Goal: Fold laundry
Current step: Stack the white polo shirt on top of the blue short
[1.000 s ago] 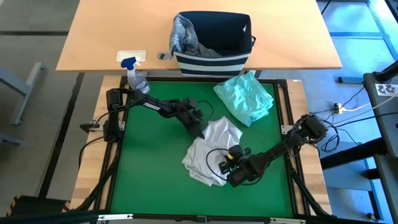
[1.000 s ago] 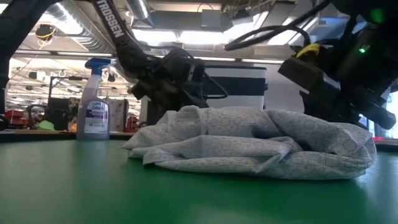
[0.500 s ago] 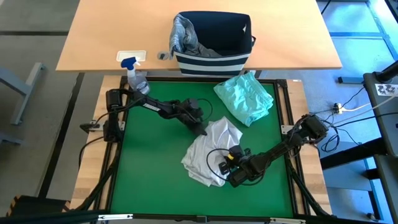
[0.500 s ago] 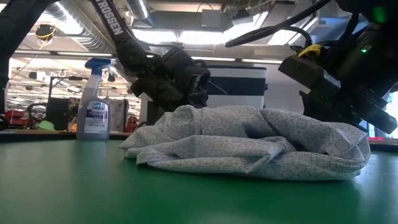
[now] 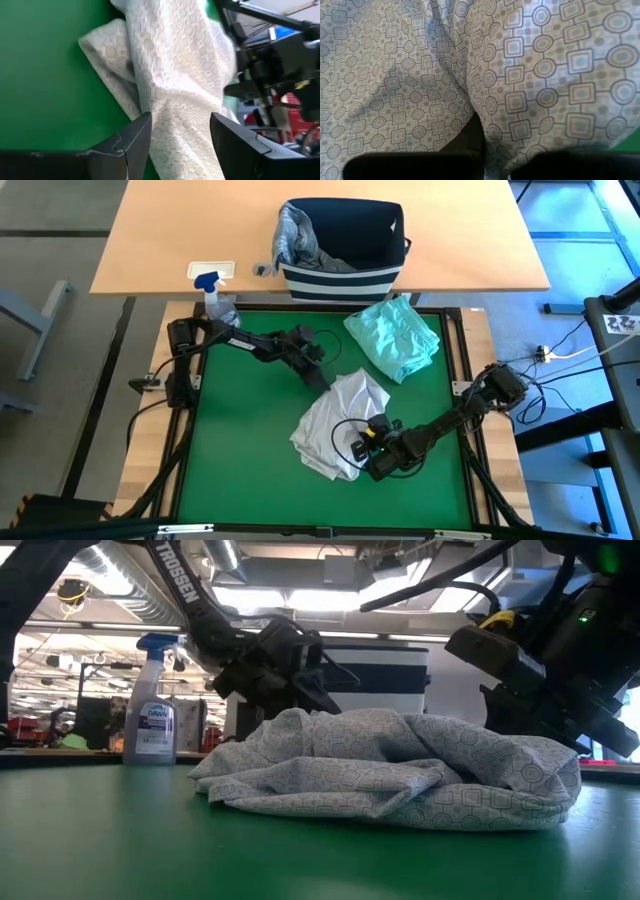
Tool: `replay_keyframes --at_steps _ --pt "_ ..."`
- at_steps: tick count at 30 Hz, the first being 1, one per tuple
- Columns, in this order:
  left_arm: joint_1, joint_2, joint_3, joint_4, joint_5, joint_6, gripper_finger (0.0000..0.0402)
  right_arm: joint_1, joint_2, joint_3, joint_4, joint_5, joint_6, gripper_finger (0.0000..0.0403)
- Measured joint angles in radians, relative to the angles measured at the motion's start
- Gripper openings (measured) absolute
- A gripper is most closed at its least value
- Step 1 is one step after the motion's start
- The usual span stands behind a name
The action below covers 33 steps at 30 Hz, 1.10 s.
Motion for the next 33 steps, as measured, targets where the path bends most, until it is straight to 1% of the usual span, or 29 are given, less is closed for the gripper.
replay_keyframes --at_steps 3,4,8,12,15,19,25,29,33 --pt "0.027 -0.002 0.0 -0.001 0.005 0.0 0.0194 0.0 0.0 0.0 0.002 0.0 0.0 0.0044" --pt "0.033 -0.002 0.0 0.001 -0.01 0.004 0.0194 0.0 0.0 0.0 0.002 0.0 0.0 0.0044" --pt "0.039 -0.004 0.0 0.005 -0.124 0.009 0.0194 0.0 0.0 0.0 0.003 0.0 0.0 0.0044" --pt "0.047 -0.004 0.0 -0.019 -0.172 0.002 0.0197 0.006 0.0 0.0 0.006 0.0 0.001 0.0044" --pt "0.048 -0.004 0.0 -0.079 -0.207 -0.011 0.0212 0.008 0.0 0.0 0.008 0.0 0.015 0.0044" --pt "0.046 -0.004 0.0 -0.113 -0.227 0.009 0.0249 0.008 0.0 0.0 0.007 -0.002 0.019 0.0044" --pt "0.041 -0.004 0.0 -0.103 -0.205 0.01 0.0319 0.006 0.0 0.0 0.002 -0.002 0.019 0.0044" --pt "0.042 -0.004 0.0 -0.07 -0.111 0.003 0.0357 0.006 0.0 0.0 0.0 -0.002 0.019 0.0044" --pt "0.041 -0.004 0.0 -0.04 -0.017 -0.038 0.0371 0.006 0.001 0.0 -0.001 -0.001 0.019 0.0044"
